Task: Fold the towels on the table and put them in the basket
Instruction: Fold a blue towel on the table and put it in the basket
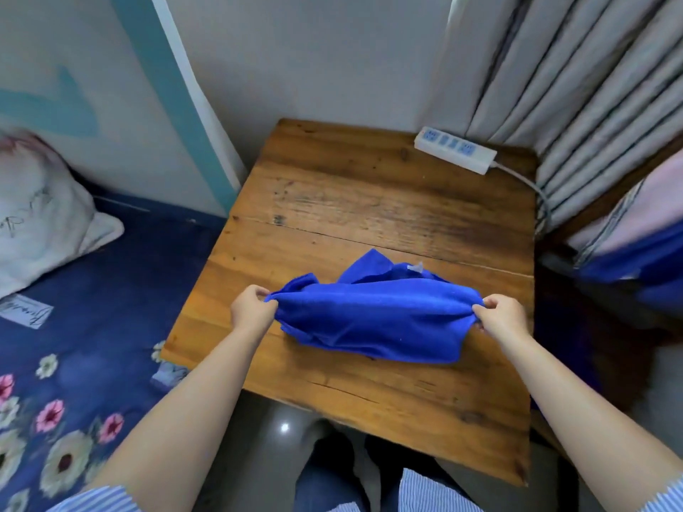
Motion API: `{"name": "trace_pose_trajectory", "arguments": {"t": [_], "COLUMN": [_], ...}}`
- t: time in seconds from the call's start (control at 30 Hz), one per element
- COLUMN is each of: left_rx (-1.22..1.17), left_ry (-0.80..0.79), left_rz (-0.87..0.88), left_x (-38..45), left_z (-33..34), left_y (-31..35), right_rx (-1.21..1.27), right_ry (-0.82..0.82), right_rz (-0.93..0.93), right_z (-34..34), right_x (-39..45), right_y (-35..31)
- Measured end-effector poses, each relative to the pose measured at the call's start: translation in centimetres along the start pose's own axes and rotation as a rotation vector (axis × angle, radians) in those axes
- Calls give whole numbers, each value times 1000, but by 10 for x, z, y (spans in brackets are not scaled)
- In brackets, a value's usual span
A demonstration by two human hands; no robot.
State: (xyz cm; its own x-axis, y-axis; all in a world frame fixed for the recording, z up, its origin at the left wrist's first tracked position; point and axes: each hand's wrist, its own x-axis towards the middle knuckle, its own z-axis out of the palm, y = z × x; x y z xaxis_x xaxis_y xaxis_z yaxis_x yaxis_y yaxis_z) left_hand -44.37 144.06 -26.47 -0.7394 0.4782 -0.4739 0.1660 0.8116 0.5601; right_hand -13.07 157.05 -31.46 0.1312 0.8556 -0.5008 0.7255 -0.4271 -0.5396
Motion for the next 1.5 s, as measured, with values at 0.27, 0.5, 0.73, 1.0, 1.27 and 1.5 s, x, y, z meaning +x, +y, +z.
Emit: {"name": "trace_pose_trajectory", "arguments": {"t": [0.27, 0.5, 0.73, 1.0, 1.27, 1.5], "left_rx": [-145, -308, -657, -1032, -983, -77], "left_ry": [-370, -479, -376, -280, 8, -18], "left_rz": [-8, -81, 9, 336, 543, 494], "left_x": [40, 73, 88, 77, 103, 133], "left_z": [-29, -59, -100, -136, -169, -132], "left_y": [-6, 23, 108, 227, 247, 168], "right_rx": [481, 710, 796, 741, 538, 116], "right_ry": [15, 175, 298, 457, 614, 344], "right_rz": [289, 366, 58, -396, -641, -297], "right_z": [27, 23, -31, -85, -101, -33], "right_x": [-31, -69, -79, -64, -63, -33], "right_y": [-2, -42, -148, -290, -336, -237]}}
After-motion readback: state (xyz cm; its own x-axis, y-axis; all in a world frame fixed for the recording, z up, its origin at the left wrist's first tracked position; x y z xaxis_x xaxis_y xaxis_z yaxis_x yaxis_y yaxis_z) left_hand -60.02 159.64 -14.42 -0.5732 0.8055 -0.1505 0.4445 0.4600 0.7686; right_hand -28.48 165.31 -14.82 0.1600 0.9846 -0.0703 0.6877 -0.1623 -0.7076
